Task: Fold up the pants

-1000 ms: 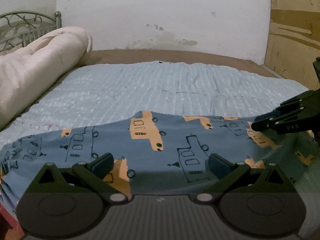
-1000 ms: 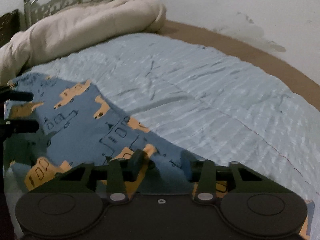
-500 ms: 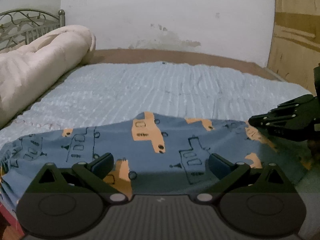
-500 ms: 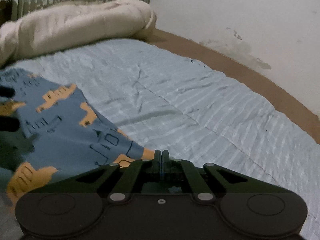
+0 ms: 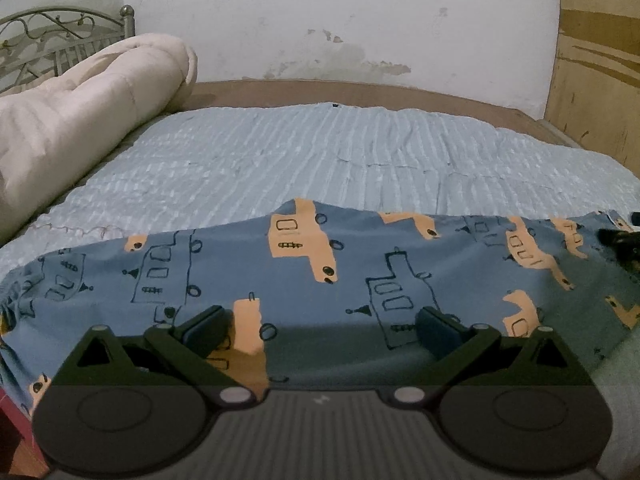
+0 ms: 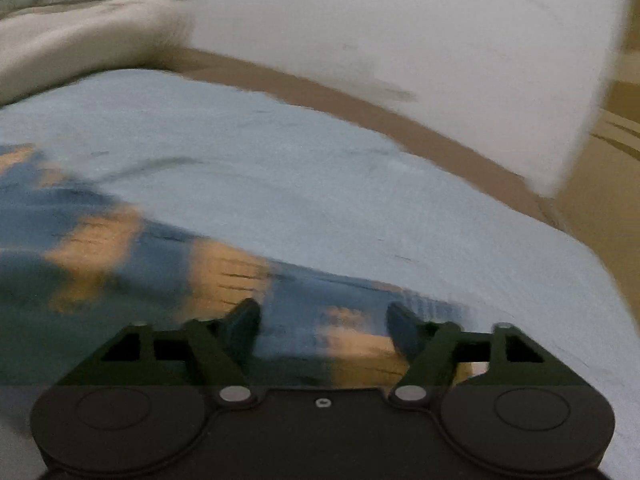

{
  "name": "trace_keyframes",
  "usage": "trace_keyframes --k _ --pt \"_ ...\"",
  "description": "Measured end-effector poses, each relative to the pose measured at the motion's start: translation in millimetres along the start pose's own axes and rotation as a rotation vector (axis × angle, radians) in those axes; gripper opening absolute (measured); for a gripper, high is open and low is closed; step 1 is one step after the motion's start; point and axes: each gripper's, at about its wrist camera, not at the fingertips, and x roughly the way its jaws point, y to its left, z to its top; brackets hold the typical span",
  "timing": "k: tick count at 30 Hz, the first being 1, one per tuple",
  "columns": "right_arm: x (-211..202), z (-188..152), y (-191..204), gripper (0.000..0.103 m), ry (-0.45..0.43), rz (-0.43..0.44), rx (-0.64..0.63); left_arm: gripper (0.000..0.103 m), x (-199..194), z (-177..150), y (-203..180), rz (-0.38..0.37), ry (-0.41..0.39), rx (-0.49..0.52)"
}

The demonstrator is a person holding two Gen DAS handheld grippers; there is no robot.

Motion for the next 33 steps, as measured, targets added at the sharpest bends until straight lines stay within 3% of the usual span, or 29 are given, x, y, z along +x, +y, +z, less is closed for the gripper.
trace_keyframes --k 1,4,6,9,15,18,21,24,26,28,30,33 --pt "2.1 -2.0 -12.9 0.085 0.003 -0.04 0.029 0.102 -0.5 0.3 0.2 -0.001 -0.002 -0.003" --pt "-2.4 -7.2 -49.1 0.085 0.0 -0.171 0.14 0.102 -2.0 1.4 1.1 0.0 -0.007 -0.008" --pt "-17.8 -13.2 -68.2 0.087 -0.032 -0.198 0.225 0.102 -3.1 2.5 1.3 -0.004 -0.014 -0.015" --pt "-45.5 -29.8 -90.0 0.102 -0.067 -0.083 0.422 0.102 -5.2 5.4 -1.2 -0.036 -0.035 -0.027" --pt "-75.4 -74.0 -97.9 0.102 -0.084 0.168 0.734 0.102 1.6 19.9 -25.2 -0.139 -0.047 0.005" --pt "-72.2 -82.4 -91.0 0.102 -0.049 0.23 0.79 0.102 13.6 21.8 -35.6 -0.154 -0.009 0.015" --pt "-60.9 -81.9 -83.4 0.102 0.003 0.259 0.788 0.102 30.0 18.9 -40.3 -0.103 0.058 0.027" --pt "-53.4 -79.9 -85.7 0.092 0.001 0.232 0.82 0.102 34.0 15.7 -42.8 -0.08 0.058 0.062" --pt "-53.8 -82.8 -91.7 0.074 -0.016 0.213 0.88 0.102 33.7 16.6 -43.1 -0.078 0.066 0.063" --pt "-53.5 -88.6 -99.8 0.047 -0.018 0.184 0.936 0.102 31.1 19.1 -40.7 -0.081 0.072 0.049" --pt "-51.1 -92.1 -105.2 0.031 -0.014 0.163 0.982 0.102 28.3 22.5 -35.9 -0.085 0.07 0.018" --pt "-53.0 -89.5 -103.2 0.015 -0.023 0.143 0.977 0.102 26.3 25.7 -23.6 -0.066 0.066 -0.031"
